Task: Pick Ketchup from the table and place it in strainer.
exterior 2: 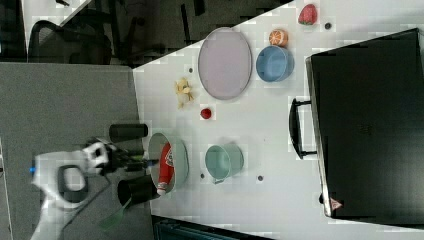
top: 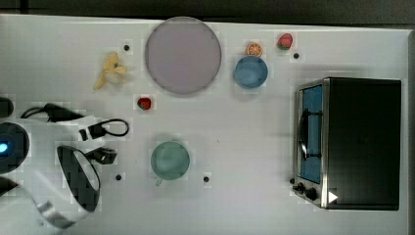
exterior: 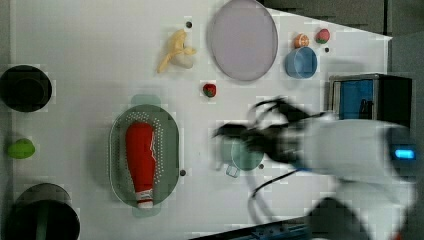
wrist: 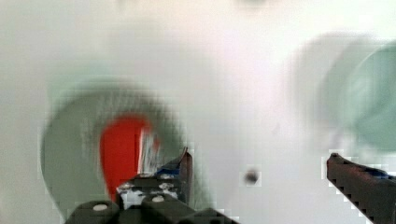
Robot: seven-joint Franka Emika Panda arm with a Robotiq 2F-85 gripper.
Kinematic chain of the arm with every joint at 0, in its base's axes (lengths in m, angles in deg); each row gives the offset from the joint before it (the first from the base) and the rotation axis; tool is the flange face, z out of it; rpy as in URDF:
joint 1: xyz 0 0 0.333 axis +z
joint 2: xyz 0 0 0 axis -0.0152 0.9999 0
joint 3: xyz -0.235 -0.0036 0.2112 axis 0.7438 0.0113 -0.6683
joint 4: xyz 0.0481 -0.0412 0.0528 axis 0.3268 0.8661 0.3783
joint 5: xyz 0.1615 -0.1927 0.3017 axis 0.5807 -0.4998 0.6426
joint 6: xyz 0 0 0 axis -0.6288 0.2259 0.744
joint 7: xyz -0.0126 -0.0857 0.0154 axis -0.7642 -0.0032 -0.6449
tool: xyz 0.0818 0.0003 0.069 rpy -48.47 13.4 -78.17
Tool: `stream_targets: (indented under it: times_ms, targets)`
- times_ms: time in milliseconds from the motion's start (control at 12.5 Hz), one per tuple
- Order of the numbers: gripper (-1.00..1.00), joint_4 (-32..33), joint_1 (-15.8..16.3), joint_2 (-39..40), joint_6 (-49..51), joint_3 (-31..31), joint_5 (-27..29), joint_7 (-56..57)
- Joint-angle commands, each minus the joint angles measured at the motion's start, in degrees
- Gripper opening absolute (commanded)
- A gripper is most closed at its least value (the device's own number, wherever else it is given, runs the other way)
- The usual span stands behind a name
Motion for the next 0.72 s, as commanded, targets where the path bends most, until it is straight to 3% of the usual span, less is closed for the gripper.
stream_targets:
  times_ms: [80,320,720]
  targets:
    - [1.0,-2.7,-5.9,-7.3,6.0,4.8,0.4,-2.7]
    - [1.0,-4.9,-8.0,-13.2,12.5,13.7,1.4,-2.6]
    - [1.0,-12.4,-8.0,-14.5,22.6,25.7,3.7,-1.8]
